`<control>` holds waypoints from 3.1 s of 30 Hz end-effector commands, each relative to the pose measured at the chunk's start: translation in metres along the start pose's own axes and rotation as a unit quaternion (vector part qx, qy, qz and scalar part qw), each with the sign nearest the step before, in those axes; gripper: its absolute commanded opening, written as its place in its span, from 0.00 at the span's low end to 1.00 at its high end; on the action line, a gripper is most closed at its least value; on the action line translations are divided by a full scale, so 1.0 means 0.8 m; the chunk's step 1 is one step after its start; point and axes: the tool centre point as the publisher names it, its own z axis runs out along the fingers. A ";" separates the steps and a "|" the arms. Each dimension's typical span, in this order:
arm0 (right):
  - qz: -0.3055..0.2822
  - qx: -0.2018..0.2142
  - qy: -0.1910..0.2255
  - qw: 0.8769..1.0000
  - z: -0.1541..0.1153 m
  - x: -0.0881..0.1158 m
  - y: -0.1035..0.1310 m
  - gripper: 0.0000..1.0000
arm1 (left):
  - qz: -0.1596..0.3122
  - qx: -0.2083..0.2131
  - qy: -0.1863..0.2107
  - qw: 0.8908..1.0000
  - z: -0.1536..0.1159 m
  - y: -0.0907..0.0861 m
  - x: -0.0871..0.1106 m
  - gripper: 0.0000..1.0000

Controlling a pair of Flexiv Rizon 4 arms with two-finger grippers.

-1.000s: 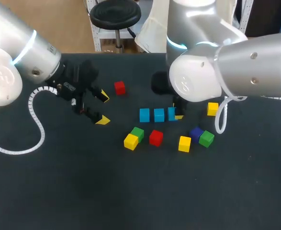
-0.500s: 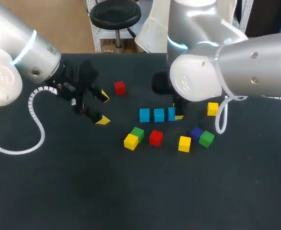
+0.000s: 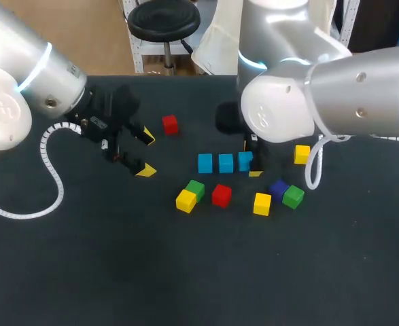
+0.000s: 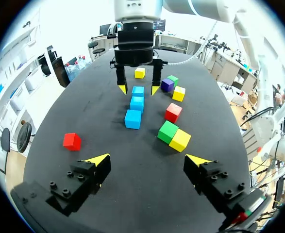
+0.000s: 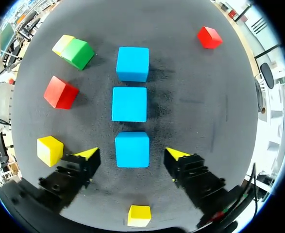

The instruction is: Place the blue cubes, place green cubes on the blue cubes, place the yellow cubes on the green cubes, then place the red cubes on the yellow cubes, and place purple cube on the red cubes.

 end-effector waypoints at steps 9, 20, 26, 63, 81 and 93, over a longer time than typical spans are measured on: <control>0.018 0.004 -0.045 0.999 -0.022 0.027 0.003 1.00 | 0.002 0.000 -0.002 1.000 0.000 0.000 0.002 1.00; 0.007 0.030 -0.158 0.987 -0.043 0.082 0.012 1.00 | 0.002 0.000 -0.002 1.000 0.000 0.000 0.002 1.00; 0.019 0.041 -0.203 0.978 -0.043 0.106 0.014 1.00 | 0.002 0.000 -0.002 1.000 0.000 0.000 0.002 1.00; 0.059 0.047 -0.204 0.976 -0.066 0.162 0.072 1.00 | 0.002 0.000 -0.002 1.000 0.000 0.000 0.002 1.00; 0.309 0.024 -0.056 0.949 -0.074 0.142 0.120 1.00 | 0.002 0.000 -0.002 1.000 0.000 0.000 0.002 1.00; 0.288 0.004 -0.021 0.957 -0.071 0.136 0.126 1.00 | 0.002 0.000 -0.002 1.000 0.000 0.000 0.002 1.00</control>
